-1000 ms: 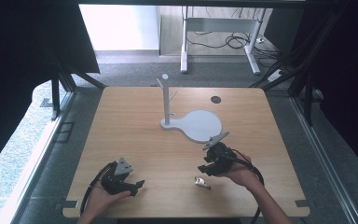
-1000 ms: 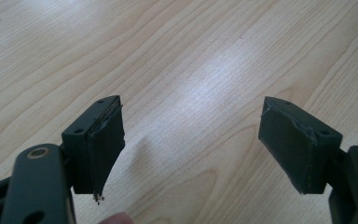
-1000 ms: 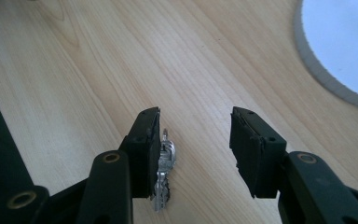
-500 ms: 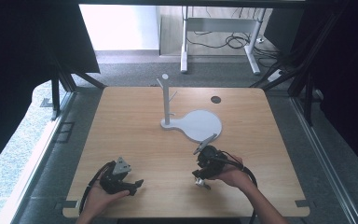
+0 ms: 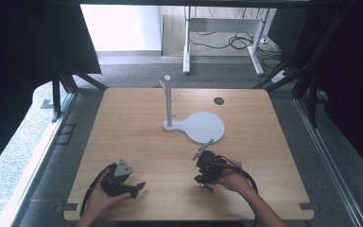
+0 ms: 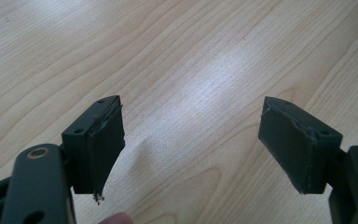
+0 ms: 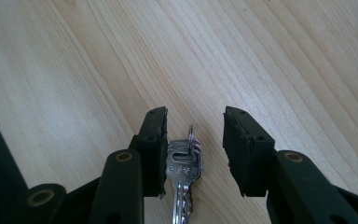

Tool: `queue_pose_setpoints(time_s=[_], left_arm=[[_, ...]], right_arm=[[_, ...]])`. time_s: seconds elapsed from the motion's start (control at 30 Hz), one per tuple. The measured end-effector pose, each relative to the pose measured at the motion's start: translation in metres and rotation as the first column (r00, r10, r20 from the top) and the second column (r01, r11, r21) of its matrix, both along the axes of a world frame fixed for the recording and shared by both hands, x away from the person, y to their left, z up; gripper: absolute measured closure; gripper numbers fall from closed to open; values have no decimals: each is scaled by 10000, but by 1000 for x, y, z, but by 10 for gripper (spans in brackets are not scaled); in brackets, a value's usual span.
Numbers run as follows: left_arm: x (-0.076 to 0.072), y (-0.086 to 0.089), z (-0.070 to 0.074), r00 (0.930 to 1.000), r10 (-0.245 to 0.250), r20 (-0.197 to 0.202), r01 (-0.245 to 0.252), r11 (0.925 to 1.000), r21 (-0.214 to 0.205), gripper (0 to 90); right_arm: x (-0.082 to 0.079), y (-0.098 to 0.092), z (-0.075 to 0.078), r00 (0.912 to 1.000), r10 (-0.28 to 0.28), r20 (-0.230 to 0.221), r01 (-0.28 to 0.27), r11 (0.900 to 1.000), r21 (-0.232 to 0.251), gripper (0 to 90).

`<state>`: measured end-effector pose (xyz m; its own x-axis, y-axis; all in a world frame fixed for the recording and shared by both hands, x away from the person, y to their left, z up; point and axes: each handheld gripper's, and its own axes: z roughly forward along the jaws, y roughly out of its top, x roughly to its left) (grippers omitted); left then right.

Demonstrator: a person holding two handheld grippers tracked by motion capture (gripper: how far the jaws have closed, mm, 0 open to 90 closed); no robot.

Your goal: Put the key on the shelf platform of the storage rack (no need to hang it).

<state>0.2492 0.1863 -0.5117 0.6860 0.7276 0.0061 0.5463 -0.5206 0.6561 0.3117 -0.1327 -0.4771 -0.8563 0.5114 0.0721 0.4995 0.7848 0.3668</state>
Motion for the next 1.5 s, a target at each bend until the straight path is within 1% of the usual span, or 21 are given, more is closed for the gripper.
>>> queue_pose_setpoints(time_s=[0.2,0.27,0.3,0.33,0.43,0.5,0.6,0.63,0.73,0.8,0.9,1.1,1.2,1.23,1.27,1.33,1.4,1.5], left_arm=[[1,0,-1,10000,-30,-42,31,10000,46,226],[1,0,-1,10000,-25,-49,25,10000,45,226],[1,0,-1,10000,-19,-49,19,10000,39,226],[1,0,-1,10000,-18,-45,18,10000,27,226],[1,0,-1,10000,-14,-37,14,10000,26,226],[1,0,-1,10000,-8,-40,8,10000,40,226],[1,0,-1,10000,-8,-50,8,10000,50,226],[1,0,-1,10000,-6,-48,6,10000,41,225],[1,0,-1,10000,3,-45,-3,10000,26,226],[1,1,-1,10000,13,-46,-13,10000,26,226],[1,0,-2,10000,5,-64,-5,10000,50,225],[2,1,-3,9999,20,-105,-19,9999,106,226],[2,1,-3,9999,24,-115,-23,10000,93,226],[2,1,-3,9999,23,-103,-22,9999,105,225],[2,1,-3,10000,19,-98,-18,9999,102,226],[2,1,-2,10000,12,-92,-11,9999,108,226],[2,1,-3,10000,0,-96,2,9999,120,225],[2,1,-3,9999,3,-111,-1,9999,119,225]], right_arm=[[2,2,-10,9999,5,-137,-7,9998,-192,653],[2,3,-11,9999,-37,-117,34,9996,-263,667],[3,3,-14,9998,-110,-160,104,9992,-374,693],[4,3,-15,9997,-115,-210,107,9993,-365,700],[5,4,-17,9995,-157,-282,143,9988,-467,716],[5,5,-19,9988,-259,-411,238,9985,-488,747],[6,5,-21,9985,-221,-501,193,9983,-559,757],[6,7,-23,9976,-290,-625,252,9978,-609,770],[7,8,-24,9966,-291,-768,242,9976,-645,798],[7,8,-23,9965,-327,-765,274,9972,-693,839],[7,8,-22,9951,-366,-920,300,9969,-721,884],[6,9,-21,9952,-73,-978,-20,9955,-952,892],[6,10,-19,9955,66,-947,-159,9951,-971,894],[5,11,-18,9952,68,-973,-165,9949,-994,894],[6,11,-15,9955,186,-928,-279,9946,-995,895],[6,11,-13,9953,190,-949,-287,9944,-1021,896],[5,11,-6,9969,312,-724,-391,9931,-1101,897],[3,11,3,9968,360,-711,-435,9934,-1063,897]])
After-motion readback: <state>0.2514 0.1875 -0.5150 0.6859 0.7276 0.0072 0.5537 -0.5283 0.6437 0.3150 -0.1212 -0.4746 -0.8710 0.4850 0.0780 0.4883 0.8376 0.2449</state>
